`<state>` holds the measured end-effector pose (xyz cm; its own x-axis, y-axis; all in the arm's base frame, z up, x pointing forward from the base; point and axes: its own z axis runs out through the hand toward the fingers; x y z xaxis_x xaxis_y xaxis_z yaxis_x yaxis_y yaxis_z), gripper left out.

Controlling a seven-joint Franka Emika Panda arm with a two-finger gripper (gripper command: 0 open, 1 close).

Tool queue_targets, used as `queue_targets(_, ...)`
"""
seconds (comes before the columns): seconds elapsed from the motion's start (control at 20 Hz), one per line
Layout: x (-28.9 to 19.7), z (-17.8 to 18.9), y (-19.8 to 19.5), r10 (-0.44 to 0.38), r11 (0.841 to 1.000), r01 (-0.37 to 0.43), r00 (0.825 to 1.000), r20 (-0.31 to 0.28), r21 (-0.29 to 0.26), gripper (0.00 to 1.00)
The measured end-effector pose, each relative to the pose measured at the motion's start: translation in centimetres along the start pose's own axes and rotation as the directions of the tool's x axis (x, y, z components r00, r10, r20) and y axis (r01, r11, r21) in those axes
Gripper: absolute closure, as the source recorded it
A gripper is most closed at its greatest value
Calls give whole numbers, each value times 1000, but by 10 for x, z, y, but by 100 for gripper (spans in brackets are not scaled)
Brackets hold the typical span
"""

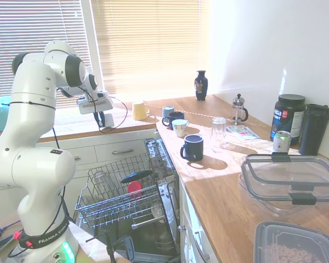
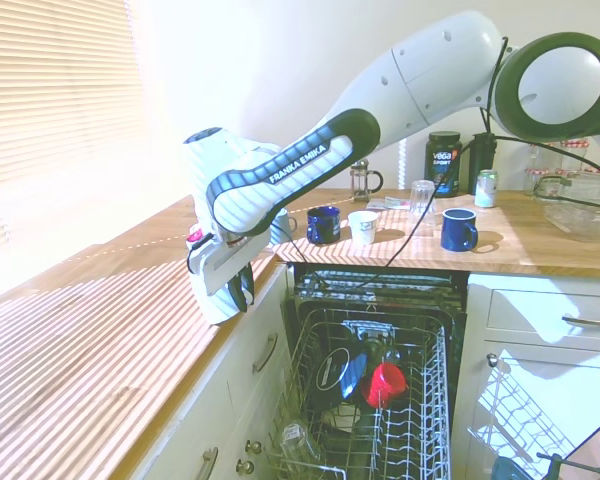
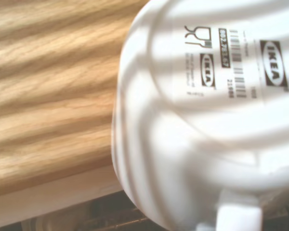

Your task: Unload the white mug from the dishwasher

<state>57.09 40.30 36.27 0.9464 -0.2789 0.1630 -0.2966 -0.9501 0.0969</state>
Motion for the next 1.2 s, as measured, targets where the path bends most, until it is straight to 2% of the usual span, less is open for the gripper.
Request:
queue_targets(0.65, 8, 35, -45, -2, 1000, 2, 1000, 6, -25, 100)
queue_targets(0.7, 8, 35, -46, 4, 1000, -4, 1000, 11, -22, 0)
queue_targets(1.2, 10, 32, -50, 42, 999, -41, 999, 25, -15, 0)
